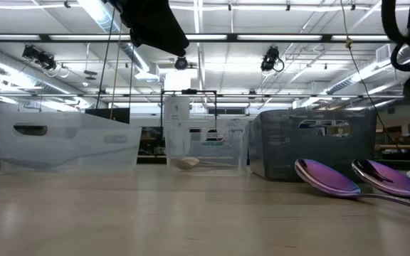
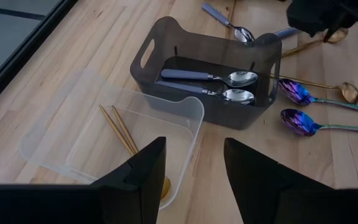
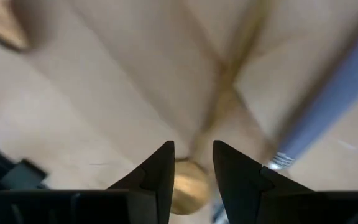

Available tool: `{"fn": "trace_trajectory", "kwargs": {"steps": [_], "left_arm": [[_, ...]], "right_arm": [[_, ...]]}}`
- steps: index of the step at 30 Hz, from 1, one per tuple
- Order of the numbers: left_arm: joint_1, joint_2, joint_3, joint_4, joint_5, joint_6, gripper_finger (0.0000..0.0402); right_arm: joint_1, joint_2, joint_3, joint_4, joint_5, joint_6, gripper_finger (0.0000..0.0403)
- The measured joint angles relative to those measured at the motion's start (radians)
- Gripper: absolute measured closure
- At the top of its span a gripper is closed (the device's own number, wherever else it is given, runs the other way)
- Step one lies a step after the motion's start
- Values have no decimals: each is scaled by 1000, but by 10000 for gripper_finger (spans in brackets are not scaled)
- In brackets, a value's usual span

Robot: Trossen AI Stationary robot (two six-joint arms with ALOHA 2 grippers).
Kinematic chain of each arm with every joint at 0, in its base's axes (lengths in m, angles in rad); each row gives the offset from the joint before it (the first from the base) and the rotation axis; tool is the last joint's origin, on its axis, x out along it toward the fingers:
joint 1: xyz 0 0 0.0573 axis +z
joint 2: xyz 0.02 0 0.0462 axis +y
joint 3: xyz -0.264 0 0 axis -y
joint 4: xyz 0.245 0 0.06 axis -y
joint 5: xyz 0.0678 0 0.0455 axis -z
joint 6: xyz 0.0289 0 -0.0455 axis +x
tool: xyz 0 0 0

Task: Sort silverware by color (type)
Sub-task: Put the gold spoon into the right transparent bin

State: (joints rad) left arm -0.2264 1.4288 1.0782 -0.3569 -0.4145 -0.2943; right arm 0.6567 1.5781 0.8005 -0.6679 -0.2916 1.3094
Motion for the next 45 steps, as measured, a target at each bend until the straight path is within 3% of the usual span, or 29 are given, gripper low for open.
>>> {"fn": "trace_trajectory", "kwargs": {"steps": [15,27,31,38,45], "left_arm": [[-2,0,0,-40,1,-35,230],[-2,0,0,-40,1,-61,230],[-2,0,0,-39,1,-61,230],[-2,0,0,-30,0,-89,230],[-11,0,0,-29,1,-129,230]], "right_arm": [[16,9,0,21,35,43,282],[21,98,6,13,32,49,285],[21,96,5,9,46,50,307],[10,95,3,5,42,20,386],[-8,93,2,-1,7,-9,380]]}}
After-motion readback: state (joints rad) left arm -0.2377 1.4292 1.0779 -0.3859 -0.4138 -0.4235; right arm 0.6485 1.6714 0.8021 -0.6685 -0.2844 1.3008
